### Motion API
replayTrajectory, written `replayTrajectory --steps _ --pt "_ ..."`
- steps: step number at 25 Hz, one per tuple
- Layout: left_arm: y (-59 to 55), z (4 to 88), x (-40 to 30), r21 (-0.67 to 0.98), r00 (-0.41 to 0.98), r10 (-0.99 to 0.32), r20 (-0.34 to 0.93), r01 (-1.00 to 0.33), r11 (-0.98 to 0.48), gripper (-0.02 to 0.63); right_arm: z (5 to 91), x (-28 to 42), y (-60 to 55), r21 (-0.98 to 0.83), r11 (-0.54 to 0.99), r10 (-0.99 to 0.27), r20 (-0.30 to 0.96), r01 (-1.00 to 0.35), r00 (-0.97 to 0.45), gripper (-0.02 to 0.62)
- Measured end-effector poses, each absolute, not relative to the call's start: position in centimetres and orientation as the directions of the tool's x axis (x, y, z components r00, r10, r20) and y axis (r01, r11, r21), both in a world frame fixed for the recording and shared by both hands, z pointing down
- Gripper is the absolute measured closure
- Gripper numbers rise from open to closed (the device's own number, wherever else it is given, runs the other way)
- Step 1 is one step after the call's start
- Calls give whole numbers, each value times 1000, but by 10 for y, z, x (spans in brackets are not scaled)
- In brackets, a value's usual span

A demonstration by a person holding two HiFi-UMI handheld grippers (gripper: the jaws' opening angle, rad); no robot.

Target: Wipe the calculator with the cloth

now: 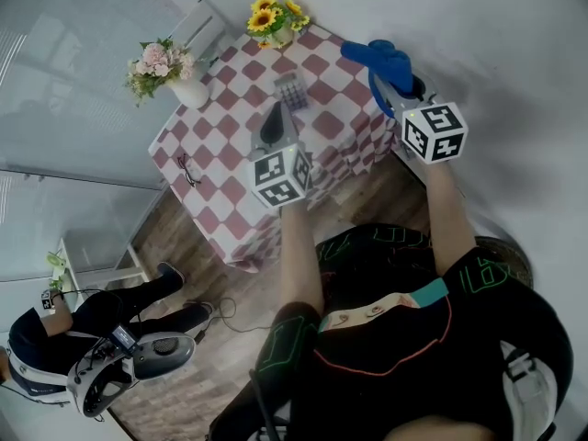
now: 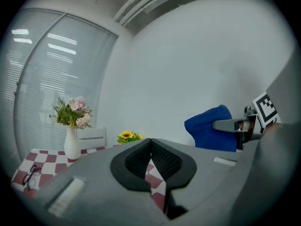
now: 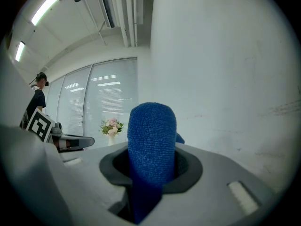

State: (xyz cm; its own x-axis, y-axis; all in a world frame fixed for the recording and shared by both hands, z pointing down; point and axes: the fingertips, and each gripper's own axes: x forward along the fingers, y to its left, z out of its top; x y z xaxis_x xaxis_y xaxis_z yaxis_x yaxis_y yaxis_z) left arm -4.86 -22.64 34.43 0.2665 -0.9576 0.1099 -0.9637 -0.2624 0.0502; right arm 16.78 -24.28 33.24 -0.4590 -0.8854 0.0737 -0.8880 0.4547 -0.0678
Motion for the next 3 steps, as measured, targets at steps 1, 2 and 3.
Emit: replayTrajectory --steps 1,2,3 --pt "-227 343 -49 49 266 -958 107 -964 -262 595 330 167 -243 -64 457 -885 70 -887 -461 482" --pt "-228 342 -50 48 266 -958 104 -964 -263 595 329 166 -244 -60 460 -884 66 -886 -463 482" --pt "-229 341 -50 46 267 -958 102 -964 -263 595 327 166 -244 -55 462 -883 62 -885 -465 482"
